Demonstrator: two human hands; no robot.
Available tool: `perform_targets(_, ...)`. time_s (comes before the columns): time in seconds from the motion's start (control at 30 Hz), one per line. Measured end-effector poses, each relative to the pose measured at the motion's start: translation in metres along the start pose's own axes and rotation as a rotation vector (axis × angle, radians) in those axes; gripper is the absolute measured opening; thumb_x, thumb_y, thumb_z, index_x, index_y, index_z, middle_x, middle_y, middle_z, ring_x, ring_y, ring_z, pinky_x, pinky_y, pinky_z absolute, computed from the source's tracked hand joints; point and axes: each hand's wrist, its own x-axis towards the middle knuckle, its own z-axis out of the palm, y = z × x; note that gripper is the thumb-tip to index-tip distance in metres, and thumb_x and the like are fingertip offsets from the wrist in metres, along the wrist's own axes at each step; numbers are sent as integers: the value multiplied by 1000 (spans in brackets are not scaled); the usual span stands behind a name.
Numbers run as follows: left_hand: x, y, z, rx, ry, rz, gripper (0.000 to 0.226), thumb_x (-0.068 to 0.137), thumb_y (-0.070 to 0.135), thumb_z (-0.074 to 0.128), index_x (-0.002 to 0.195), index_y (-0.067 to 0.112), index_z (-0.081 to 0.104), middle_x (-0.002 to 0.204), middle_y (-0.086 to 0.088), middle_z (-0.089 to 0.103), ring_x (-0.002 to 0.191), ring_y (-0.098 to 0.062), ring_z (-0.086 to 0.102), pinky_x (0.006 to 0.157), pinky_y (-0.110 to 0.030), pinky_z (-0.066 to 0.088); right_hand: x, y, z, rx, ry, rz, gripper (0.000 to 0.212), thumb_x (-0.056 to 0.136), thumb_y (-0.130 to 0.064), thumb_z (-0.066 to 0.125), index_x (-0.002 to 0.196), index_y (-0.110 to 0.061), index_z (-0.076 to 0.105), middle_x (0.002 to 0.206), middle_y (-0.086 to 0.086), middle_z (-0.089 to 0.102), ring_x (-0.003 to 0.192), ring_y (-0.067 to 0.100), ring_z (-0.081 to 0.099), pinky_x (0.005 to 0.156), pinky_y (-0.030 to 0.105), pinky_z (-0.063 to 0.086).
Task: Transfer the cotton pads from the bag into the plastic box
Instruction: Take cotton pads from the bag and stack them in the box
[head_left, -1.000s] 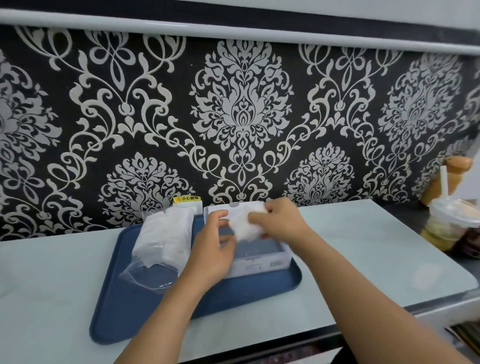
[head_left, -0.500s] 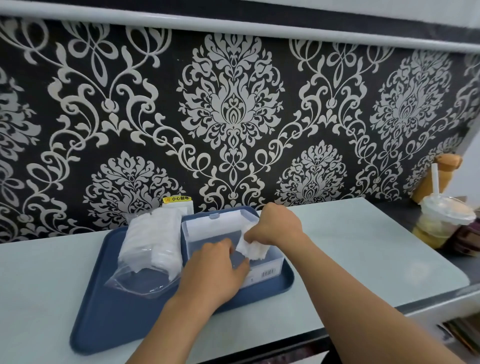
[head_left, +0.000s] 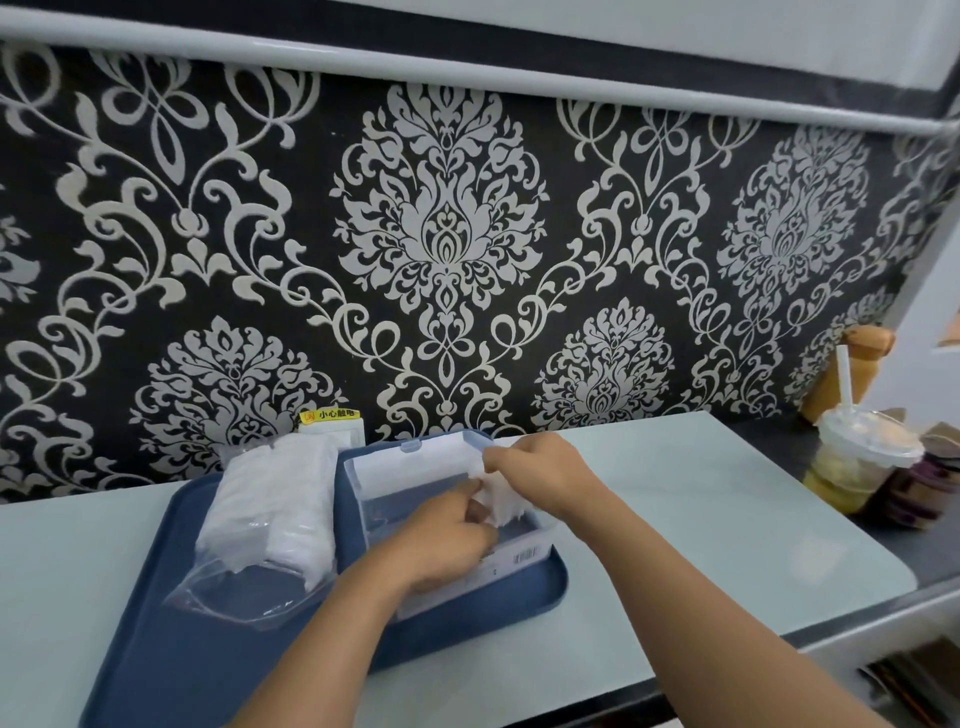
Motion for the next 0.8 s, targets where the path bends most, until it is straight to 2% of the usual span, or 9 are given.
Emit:
perform_targets(0.13, -1, -2, 1, -19, -11, 23, 57, 89, 24, 50, 142, 42, 39, 123, 11, 61, 118, -14, 56, 107, -48, 45, -7, 5, -2, -122, 98, -71, 37, 76, -40, 70, 88, -7, 61, 82, 7, 67, 78, 27, 64, 67, 37, 50)
perform_targets(0.27, 0, -3, 2, -38, -13, -4, 56, 92, 20, 50, 144, 39, 40, 118, 12, 59, 118, -14, 55, 108, -43, 44, -6, 5, 3, -221, 83, -115, 67, 72, -46, 75, 124, -14, 46, 104, 0, 57, 98, 24, 59, 77, 35, 47)
perform_targets(0.33, 1, -3, 1, -62, -1, -7, 53, 87, 20, 51, 138, 34, 48, 108, 12, 63, 106, -12, 59, 102, -39, 48, -3, 4, 7, -256, 56, -109, 64, 75, -46, 73, 124, -13, 49, 106, 1, 57, 97, 24, 56, 80, 35, 49)
perform_targets(0.4, 1, -4, 1, -107, -8, 0, 62, 78, 21, 51, 138, 35, 48, 99, 11, 65, 90, -12, 59, 92, -37, 49, 1, 5, 9, -256, 30, -79, 44, 79, -45, 66, 108, -14, 55, 99, 2, 58, 95, 26, 58, 74, 34, 47)
perform_targets(0.47, 1, -3, 1, -113, -33, 6, 69, 76, 21, 50, 144, 37, 43, 103, 13, 65, 89, -12, 57, 91, -37, 48, 6, 6, 11, -207, -13, -55, 33, 87, -44, 56, 97, -13, 57, 100, 6, 62, 96, 29, 60, 73, 34, 45)
perform_targets(0.57, 4, -4, 0, -106, -51, 6, 80, 71, 23, 49, 149, 38, 38, 118, 10, 66, 95, -12, 58, 94, -37, 48, 11, 8, 18, -192, -97, -26, 54, 97, -47, 42, 130, -5, 55, 127, 15, 61, 114, 31, 57, 88, 37, 42)
perform_targets(0.63, 4, -5, 0, -80, -54, 9, 68, 78, 20, 49, 144, 35, 44, 117, 6, 67, 97, -14, 58, 89, -35, 47, 13, 10, 24, -283, -115, -46, 61, 98, -48, 41, 141, -4, 43, 134, 16, 58, 119, 33, 56, 91, 39, 42)
perform_targets(0.7, 4, -6, 1, -55, -30, 21, 52, 87, 16, 49, 136, 33, 52, 108, 3, 67, 93, -15, 58, 82, -32, 46, 15, 14, 27, -353, -87, -73, 57, 99, -46, 42, 138, -6, 43, 130, 16, 60, 114, 33, 58, 88, 40, 43)
perform_targets(0.8, 4, -9, 4, 30, 80, 63, 37, 92, 16, 50, 125, 29, 64, 102, 1, 70, 93, -15, 63, 88, -37, 53, 20, 22, 29, -417, -24, -102, 48, 98, -46, 45, 127, -9, 48, 123, 14, 63, 107, 34, 60, 84, 40, 45)
